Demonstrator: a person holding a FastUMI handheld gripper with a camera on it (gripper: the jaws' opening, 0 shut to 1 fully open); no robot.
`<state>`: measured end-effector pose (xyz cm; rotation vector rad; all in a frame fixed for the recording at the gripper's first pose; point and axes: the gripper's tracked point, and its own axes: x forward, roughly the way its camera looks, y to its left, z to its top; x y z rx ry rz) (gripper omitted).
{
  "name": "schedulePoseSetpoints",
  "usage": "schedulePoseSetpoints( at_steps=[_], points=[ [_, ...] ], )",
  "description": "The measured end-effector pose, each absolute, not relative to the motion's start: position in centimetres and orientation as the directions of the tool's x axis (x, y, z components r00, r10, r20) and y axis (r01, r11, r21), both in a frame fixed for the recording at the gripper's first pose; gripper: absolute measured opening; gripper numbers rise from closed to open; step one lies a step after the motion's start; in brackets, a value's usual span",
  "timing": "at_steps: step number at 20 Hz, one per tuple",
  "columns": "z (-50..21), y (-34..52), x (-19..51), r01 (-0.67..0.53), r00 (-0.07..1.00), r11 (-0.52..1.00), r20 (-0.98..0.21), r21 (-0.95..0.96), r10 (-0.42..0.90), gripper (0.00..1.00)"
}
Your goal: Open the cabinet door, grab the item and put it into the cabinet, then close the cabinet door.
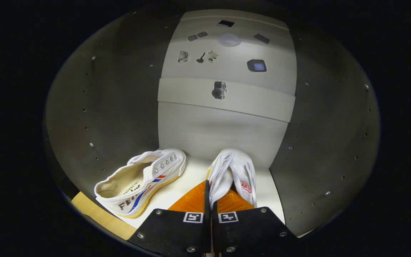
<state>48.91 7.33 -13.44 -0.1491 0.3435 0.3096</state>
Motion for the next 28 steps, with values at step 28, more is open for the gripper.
schedulePoseSetpoints(
  at_steps=[28],
  points=[
    [-10.7, 6.8, 41.4, -0.209, 0.915, 0.977, -0.361, -0.043, 0.180, 0.11]
  ],
)
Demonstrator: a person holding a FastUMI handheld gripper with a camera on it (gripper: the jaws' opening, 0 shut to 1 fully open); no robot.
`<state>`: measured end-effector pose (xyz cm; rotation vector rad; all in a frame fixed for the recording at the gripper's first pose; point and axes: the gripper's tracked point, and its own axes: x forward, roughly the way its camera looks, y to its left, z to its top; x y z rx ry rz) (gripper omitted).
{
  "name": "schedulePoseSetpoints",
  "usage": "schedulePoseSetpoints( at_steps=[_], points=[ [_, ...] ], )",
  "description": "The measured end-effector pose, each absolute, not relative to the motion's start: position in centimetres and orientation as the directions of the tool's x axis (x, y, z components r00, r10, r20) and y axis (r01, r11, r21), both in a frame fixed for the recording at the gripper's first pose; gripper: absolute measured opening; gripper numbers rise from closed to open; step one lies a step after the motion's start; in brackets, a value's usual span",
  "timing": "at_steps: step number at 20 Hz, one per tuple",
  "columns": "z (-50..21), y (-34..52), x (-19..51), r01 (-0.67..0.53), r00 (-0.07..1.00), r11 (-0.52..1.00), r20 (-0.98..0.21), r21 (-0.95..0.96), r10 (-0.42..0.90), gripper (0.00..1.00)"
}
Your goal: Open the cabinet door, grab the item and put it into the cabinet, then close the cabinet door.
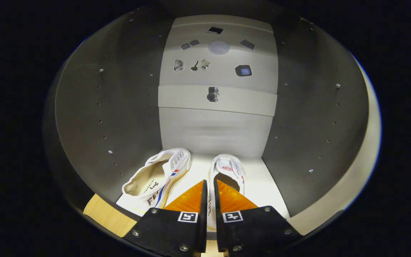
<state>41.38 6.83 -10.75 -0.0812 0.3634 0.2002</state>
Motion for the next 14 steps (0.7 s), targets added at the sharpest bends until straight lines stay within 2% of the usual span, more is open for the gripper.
schedulePoseSetpoints(
  at_steps=[14],
  points=[
    [-6.3, 6.7, 23.5, -0.127, 0.967, 0.992, -0.227, -0.021, 0.119, 0.11]
  ],
)
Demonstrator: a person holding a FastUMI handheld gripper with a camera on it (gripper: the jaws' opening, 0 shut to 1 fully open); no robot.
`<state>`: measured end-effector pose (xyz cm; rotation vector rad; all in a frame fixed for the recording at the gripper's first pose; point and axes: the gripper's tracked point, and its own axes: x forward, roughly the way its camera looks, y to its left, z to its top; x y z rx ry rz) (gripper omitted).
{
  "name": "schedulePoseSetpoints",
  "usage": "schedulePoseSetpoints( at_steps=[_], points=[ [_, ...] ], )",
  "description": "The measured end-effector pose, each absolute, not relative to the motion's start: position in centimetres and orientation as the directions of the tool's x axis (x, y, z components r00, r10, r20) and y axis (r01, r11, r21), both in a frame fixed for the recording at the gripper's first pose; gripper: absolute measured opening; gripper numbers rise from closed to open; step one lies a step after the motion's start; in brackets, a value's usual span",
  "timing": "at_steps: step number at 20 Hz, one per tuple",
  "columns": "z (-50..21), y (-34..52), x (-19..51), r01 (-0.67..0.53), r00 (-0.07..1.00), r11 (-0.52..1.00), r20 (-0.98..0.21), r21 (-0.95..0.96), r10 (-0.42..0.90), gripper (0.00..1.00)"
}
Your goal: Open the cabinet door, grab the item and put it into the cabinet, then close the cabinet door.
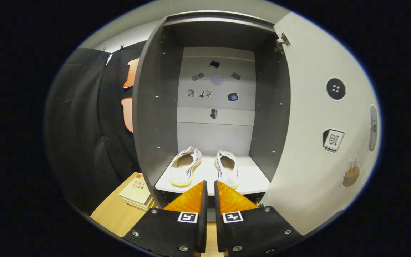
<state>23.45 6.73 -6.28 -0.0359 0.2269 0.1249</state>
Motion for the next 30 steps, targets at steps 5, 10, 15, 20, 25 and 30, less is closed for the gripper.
schedulePoseSetpoints(
  at_steps=[5, 10, 15, 20, 25, 30],
  points=[
    [-4.8, 6.8, 17.8, -0.105, 0.975, 0.994, -0.199, -0.031, 0.096, 0.11],
    [-2.7, 6.8, 12.8, -0.103, 0.982, 0.995, -0.162, -0.013, 0.100, 0.15],
    [-1.2, 6.2, 8.7, -0.099, 0.989, 0.995, -0.111, -0.002, 0.098, 0.33],
    [-0.1, 5.4, 5.3, -0.094, 0.991, 0.995, -0.095, 0.012, 0.095, 0.51],
    [-0.4, 3.1, 2.4, -0.064, 0.992, 0.998, -0.109, 0.023, 0.066, 0.58],
    [0.1, -1.4, -0.5, -0.004, 0.994, 1.000, -0.108, 0.026, 0.007, 0.69]
  ],
)
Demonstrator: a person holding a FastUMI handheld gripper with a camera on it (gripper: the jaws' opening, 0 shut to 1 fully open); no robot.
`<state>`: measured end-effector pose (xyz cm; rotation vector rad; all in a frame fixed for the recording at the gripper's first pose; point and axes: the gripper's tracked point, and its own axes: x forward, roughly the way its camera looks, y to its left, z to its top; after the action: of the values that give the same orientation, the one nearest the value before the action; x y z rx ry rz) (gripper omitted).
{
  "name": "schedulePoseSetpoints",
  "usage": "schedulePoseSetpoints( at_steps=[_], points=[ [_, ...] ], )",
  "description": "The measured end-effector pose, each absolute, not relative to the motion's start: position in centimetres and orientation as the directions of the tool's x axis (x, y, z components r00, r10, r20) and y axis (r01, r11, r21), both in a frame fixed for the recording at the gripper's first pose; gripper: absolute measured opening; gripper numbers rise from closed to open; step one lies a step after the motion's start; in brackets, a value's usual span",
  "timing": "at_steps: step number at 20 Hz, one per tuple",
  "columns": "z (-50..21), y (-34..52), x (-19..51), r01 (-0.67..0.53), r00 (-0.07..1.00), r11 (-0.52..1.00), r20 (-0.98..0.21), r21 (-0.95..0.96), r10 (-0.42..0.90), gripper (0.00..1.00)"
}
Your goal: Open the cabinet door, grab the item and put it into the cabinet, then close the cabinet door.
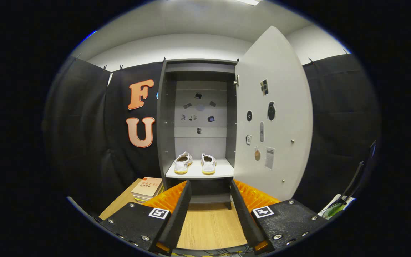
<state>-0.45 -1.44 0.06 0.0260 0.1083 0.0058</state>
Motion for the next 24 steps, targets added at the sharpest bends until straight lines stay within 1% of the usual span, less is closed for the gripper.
schedulePoseSetpoints(
  at_steps=[3, 5, 12, 20, 24],
  points=[
    [0.3, -4.5, -1.9, 0.036, 0.994, 0.998, -0.108, 0.041, -0.032, 0.72],
    [0.2, -7.0, -2.6, 0.074, 0.992, 0.996, -0.109, 0.043, -0.069, 0.76],
    [-0.4, -14.2, -3.0, 0.154, 0.981, 0.987, -0.127, 0.055, -0.146, 0.84],
    [-2.5, -22.1, -0.4, 0.223, 0.965, 0.971, -0.158, 0.089, -0.207, 0.85],
    [-4.0, -23.8, 1.7, 0.227, 0.961, 0.969, -0.183, 0.101, -0.206, 0.85]
  ],
)
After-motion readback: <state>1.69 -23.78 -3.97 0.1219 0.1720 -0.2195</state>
